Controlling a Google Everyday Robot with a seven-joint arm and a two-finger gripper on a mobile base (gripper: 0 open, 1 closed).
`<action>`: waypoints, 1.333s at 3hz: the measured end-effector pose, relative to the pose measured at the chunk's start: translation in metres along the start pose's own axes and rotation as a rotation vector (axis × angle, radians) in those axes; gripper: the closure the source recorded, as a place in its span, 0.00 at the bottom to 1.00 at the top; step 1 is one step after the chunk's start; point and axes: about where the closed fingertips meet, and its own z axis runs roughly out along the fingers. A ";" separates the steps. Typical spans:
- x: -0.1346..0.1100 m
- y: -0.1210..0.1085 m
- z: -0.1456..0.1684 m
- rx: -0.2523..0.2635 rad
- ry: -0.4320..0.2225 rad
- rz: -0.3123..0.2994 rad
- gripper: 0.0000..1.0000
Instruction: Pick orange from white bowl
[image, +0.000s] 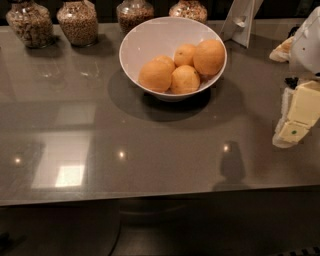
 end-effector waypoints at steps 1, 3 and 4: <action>0.000 0.000 0.000 0.000 0.000 0.000 0.00; -0.027 -0.047 -0.010 0.137 -0.256 -0.018 0.00; -0.052 -0.081 -0.014 0.179 -0.411 -0.030 0.00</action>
Offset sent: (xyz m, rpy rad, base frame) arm 0.0387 0.0082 0.0215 0.1969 -0.1950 0.0454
